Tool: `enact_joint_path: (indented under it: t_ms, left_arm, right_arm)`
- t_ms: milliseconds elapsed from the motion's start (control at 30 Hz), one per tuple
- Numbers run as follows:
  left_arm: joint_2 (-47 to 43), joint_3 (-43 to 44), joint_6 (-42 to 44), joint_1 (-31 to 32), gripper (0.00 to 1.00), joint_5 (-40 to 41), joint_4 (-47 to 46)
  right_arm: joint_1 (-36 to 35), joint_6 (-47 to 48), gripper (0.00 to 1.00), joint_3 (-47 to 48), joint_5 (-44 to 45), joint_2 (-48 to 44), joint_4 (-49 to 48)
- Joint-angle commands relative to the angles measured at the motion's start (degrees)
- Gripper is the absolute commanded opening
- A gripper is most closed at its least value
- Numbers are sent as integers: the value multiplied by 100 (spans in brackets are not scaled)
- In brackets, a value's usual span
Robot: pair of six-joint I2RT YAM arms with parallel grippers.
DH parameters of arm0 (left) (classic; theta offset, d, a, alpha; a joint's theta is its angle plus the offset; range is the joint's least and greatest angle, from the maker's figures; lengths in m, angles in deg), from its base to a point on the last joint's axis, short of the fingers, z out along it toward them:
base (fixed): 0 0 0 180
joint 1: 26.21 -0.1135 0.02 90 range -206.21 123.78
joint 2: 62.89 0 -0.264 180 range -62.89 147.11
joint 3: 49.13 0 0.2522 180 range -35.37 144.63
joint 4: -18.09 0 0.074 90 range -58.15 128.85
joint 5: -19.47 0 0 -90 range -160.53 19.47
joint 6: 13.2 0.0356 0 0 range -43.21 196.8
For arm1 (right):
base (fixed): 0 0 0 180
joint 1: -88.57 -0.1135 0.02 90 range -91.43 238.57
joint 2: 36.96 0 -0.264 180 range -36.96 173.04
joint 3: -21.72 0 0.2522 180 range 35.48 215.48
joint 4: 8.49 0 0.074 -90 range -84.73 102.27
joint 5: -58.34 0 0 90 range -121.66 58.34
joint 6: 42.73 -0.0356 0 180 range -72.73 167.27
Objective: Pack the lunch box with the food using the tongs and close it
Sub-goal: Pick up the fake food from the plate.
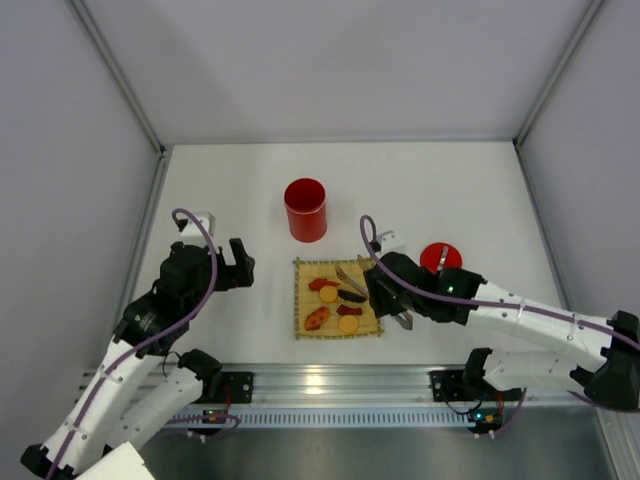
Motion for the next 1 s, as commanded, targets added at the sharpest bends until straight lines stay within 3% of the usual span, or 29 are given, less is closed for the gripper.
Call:
enact_joint_path:
  t_ms: [0,967]
  left_arm:
    - [-55,-55,0,39,99,69,-269]
    - [-81,-55,9,65,99,60,-278]
  right_arm:
    - [-268,-321,50,-74,-9,-206,-86]
    - [-883,-708,50,-575,62,-232,275]
